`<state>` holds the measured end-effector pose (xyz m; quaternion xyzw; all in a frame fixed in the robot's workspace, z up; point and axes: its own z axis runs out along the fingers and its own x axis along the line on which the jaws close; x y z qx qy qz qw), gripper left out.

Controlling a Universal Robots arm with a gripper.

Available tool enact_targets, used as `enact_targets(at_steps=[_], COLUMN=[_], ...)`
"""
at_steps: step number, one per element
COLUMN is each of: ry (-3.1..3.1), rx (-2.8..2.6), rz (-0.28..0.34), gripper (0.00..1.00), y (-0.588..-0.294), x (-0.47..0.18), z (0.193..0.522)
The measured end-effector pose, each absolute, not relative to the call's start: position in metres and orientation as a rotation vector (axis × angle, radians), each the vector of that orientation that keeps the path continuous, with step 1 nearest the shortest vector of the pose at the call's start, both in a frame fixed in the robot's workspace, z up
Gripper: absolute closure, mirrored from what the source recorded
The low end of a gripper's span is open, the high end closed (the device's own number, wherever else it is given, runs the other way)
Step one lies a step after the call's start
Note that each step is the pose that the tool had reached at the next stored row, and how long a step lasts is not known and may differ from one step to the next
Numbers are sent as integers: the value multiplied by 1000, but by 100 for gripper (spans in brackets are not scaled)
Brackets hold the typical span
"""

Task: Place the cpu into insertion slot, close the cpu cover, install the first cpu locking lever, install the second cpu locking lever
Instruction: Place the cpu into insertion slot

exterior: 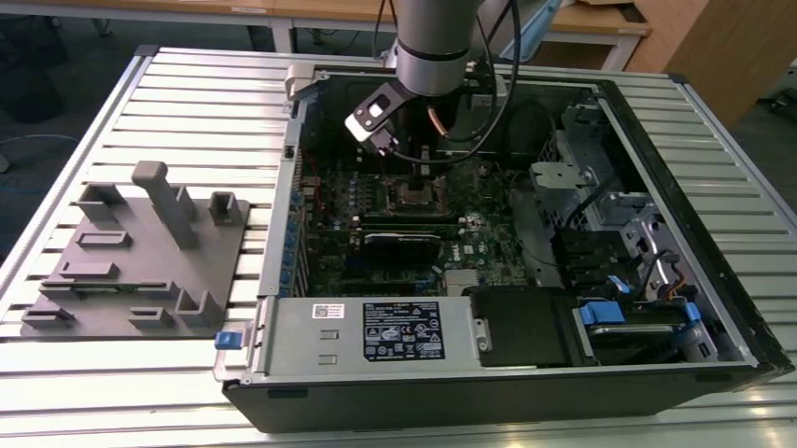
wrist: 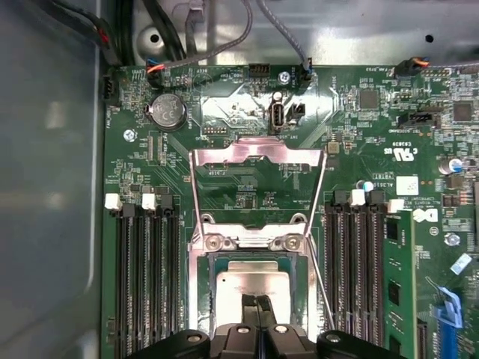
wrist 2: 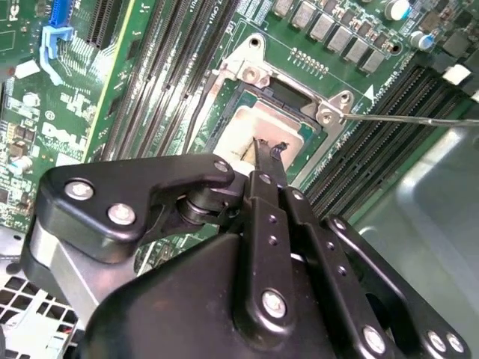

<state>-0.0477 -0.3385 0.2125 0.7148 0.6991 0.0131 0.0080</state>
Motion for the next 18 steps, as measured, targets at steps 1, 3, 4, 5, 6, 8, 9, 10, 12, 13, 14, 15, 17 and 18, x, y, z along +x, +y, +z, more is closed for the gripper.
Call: enact_targets(at_steps=[1, 3, 4, 5, 6, 8, 9, 10, 12, 13, 14, 15, 17, 18], ry=[2185, 2185, 2185, 2185, 2185, 2185, 2185, 2185, 2185, 2185, 2185, 2185, 2185, 2185], rx=[2234, 2234, 2234, 2234, 2234, 2234, 2234, 2234, 2234, 2234, 2234, 2234, 2234, 2234], rz=[41, 42, 41, 41, 41, 41, 41, 41, 41, 41, 41, 40, 41, 41], gripper=[90, 90, 90, 90, 90, 90, 90, 90, 90, 90, 90, 90, 90, 90], y=[-338, -338, -338, -339, -339, -339, -339, -339, -339, -339, -339, -339, -339, -338], x=[-48, -48, -48, -48, -48, -48, -48, -48, -48, -48, -48, -48, -48, -48], z=[213, 213, 213, 213, 213, 214, 214, 214, 214, 214, 214, 215, 216, 216])
